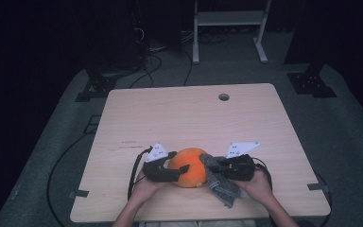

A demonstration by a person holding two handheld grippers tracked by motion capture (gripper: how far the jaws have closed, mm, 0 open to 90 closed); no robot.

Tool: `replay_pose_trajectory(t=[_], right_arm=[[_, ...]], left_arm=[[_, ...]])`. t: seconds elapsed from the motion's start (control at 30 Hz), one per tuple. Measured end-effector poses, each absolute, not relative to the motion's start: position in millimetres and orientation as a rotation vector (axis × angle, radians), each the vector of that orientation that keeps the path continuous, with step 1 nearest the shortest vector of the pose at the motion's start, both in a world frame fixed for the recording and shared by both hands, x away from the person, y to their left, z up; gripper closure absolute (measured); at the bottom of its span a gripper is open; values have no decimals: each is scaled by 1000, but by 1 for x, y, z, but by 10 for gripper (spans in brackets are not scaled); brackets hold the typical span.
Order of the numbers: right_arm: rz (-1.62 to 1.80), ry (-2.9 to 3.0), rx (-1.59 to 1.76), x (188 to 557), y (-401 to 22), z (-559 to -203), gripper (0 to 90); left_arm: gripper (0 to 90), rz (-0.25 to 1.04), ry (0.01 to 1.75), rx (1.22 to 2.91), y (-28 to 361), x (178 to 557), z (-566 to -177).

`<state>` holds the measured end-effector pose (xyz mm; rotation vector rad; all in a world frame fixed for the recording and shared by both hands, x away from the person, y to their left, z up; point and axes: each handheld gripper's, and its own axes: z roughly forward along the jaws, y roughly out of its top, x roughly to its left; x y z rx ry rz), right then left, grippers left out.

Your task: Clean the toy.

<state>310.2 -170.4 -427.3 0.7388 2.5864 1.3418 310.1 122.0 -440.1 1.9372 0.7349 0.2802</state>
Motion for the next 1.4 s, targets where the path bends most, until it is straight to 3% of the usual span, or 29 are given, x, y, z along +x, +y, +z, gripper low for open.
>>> replay_pose_trajectory(t=[0.23, 0.47, 0.63, 0.77, 0.97, 1.17, 1.27, 1.4], right_arm=[[1450, 2498, 756, 311, -170, -412, 775], [1445, 2563, 636, 304, -161, -416, 772], [1416, 2565, 720, 311, -166, -422, 773], [1366, 2585, 821, 316, -178, -432, 772], [1443, 2525, 741, 311, -167, -417, 771], [1358, 2579, 846, 317, -178, -432, 772], [1458, 2528, 785, 311, -175, -419, 770], [1429, 2549, 744, 311, -166, -419, 763]], left_arm=[[287, 302, 636, 1984, 113, 300, -437], [62, 207, 640, 2007, 106, 312, -433], [213, 245, 650, 2008, 111, 310, -439], [227, 235, 646, 1999, 114, 308, -440], [246, 254, 640, 1996, 114, 306, -441], [246, 263, 624, 2000, 113, 304, -440], [248, 283, 594, 2012, 108, 299, -439], [201, 286, 507, 2034, 104, 291, -438]])
